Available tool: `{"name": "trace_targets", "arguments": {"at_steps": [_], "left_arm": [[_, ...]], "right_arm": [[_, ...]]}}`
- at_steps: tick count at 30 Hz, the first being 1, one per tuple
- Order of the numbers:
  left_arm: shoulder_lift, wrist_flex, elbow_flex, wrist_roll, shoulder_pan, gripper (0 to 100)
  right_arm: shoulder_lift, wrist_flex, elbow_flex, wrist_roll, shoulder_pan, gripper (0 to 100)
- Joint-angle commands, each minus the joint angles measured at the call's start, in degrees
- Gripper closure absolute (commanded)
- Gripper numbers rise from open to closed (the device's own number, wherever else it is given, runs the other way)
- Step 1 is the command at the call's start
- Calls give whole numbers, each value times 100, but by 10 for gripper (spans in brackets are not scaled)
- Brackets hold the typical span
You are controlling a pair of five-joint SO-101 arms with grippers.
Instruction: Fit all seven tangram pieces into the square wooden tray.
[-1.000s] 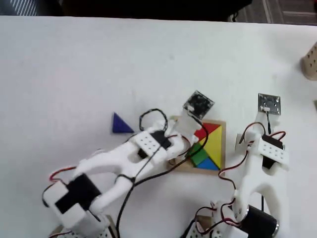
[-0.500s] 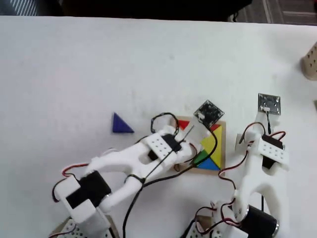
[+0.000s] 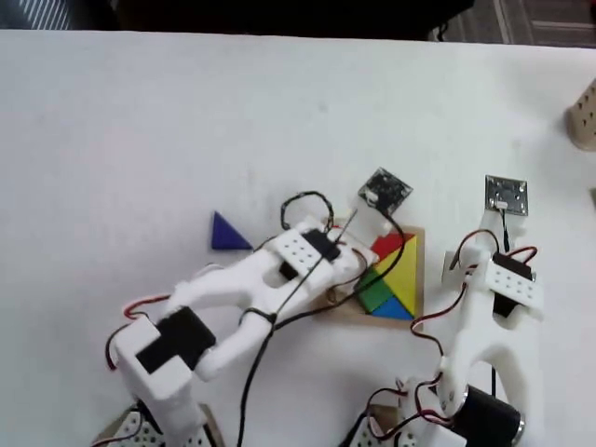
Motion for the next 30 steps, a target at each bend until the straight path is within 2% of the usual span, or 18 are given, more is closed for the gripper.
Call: {"name": "trace_targets", "arguments": {"at_steps": [1,7,10,14,17,20,21,25,30], "left_arm": [[101,9,-378,26,-321,977],[-171,97,-484,26,-444,977],[-840,527,-299,26,-497,977],[-1956,765,316,26,-1156,977],[-2571,396,905,26,-2141,977],[-2668,-440,1591,26,-2976,977],[-2624,-765,1785,26,-3125,977],[-2334,-1424,2004,53,-3319,977],[-1877,-1459,1626,35,-3521,977]], "right_arm": [[13,4,-141,70,-48,867],[13,4,-141,70,-48,866],[4,13,-176,35,-57,865],[-40,31,-176,18,-163,868],[-40,145,-273,9,-338,892],[-40,831,-695,9,-734,985],[-40,1138,-879,9,-892,981],[-40,2211,-1538,0,-1552,981],[-40,2607,-1802,-527,-2369,981]]}}
